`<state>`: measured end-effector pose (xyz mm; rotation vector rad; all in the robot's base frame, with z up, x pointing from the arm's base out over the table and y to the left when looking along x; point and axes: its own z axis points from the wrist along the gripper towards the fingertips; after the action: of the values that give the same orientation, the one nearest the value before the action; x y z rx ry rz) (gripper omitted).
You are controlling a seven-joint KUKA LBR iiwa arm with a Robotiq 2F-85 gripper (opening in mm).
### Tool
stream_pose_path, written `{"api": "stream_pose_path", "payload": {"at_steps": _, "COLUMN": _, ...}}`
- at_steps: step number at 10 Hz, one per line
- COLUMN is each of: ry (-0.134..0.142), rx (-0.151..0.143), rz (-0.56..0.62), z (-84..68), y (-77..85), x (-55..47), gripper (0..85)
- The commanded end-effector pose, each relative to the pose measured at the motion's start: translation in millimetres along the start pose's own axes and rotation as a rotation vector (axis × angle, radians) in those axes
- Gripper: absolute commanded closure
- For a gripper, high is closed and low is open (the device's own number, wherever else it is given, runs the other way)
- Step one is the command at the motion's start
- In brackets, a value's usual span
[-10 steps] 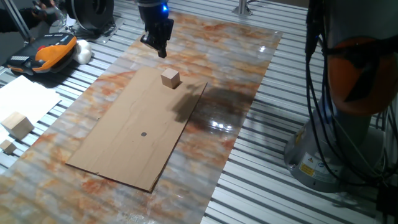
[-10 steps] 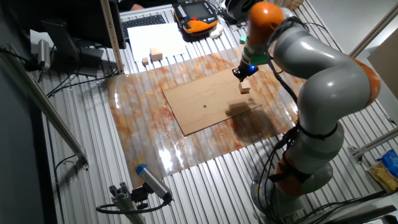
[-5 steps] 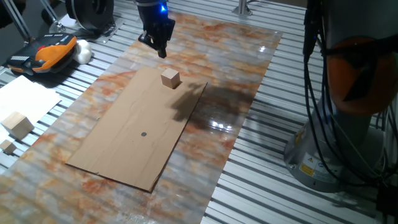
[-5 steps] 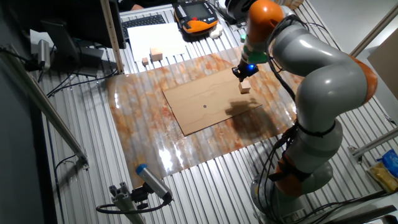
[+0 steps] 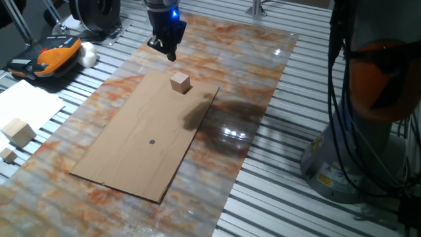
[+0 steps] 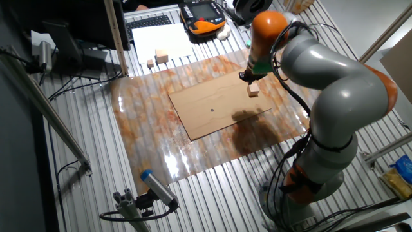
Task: Grab the block and place it at the designated location
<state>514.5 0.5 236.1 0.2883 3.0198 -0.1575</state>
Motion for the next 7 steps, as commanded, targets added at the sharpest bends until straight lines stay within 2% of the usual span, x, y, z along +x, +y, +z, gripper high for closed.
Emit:
{"api": "stream_pose_path", "payload": {"at_steps": 1, "ry": -0.004, "rx": 0.010, "rz": -0.006, "z": 0.2, "y": 0.3, "x": 0.1, "gripper": 85.0}}
{"api": "stream_pose_path", "payload": {"at_steps": 4, "ry": -0.008, "rx": -0.009, "rz": 0.024, "z": 0.2, "y": 0.3, "x": 0.1, "gripper": 85.0}}
{"api": "stream_pose_path", "payload": {"at_steps": 5, "ry": -0.011, "rx": -0.008, "rz": 0.038, "z": 0.2, "y": 0.3, "x": 0.1, "gripper": 68.0}}
{"api": "stream_pose_path", "payload": {"at_steps": 6, "ry": -0.037, "rx": 0.005, "rz": 0.075, "z": 0.2, "y": 0.3, "x": 0.1, "gripper": 51.0}}
{"api": "stream_pose_path", "payload": {"at_steps": 7, "ry": -0.045, "rx": 0.013, "rz": 0.103, "z": 0.2, "y": 0.3, "x": 0.1, "gripper": 34.0}}
